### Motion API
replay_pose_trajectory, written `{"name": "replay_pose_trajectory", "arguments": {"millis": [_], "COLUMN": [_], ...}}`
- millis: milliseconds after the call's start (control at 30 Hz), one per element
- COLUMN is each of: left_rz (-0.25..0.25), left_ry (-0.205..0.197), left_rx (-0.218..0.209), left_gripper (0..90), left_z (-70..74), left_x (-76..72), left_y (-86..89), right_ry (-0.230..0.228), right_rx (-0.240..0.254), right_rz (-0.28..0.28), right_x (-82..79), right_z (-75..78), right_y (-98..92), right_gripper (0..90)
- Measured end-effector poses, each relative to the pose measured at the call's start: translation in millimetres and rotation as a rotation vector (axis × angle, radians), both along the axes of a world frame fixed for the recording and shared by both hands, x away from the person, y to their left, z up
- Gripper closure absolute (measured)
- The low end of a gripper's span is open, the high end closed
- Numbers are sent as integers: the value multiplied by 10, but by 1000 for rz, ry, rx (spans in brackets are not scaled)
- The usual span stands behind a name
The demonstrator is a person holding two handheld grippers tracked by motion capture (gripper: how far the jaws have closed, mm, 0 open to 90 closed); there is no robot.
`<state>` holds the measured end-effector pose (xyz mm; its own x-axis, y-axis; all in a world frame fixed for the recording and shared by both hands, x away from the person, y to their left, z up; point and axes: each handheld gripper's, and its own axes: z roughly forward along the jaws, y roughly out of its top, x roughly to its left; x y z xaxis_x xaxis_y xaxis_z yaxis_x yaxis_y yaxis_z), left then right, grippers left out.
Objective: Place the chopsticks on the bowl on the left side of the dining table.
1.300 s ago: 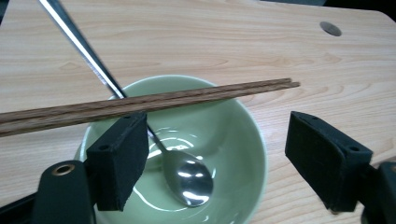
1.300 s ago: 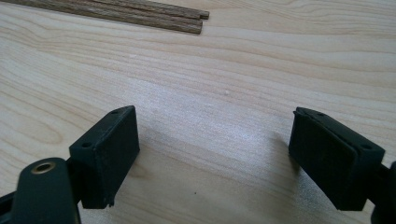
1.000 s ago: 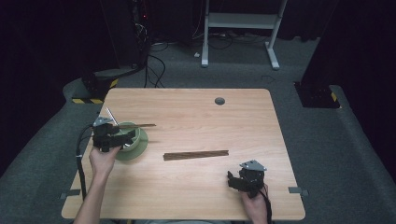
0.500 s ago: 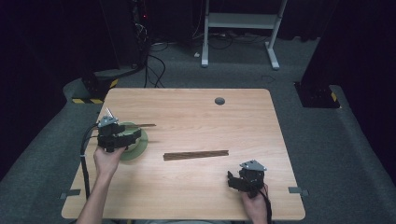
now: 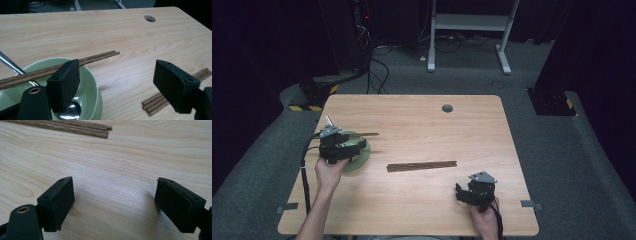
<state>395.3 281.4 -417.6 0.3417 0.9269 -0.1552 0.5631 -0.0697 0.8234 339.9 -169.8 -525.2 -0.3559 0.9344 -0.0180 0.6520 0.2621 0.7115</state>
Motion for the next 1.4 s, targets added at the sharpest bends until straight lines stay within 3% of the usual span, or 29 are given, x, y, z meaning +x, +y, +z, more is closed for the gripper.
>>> {"name": "replay_pose_trajectory", "arguments": {"millis": [1400], "left_rz": [-63], "left_ry": [-3], "left_rx": [-20], "left_gripper": [219], "left_z": [-111], "left_x": [-90], "left_y": [-298], "right_ry": [-1], "right_rx": [0], "right_rz": [0], "right_x": [0], "right_z": [0], "right_y": [0], "right_gripper": [159]}}
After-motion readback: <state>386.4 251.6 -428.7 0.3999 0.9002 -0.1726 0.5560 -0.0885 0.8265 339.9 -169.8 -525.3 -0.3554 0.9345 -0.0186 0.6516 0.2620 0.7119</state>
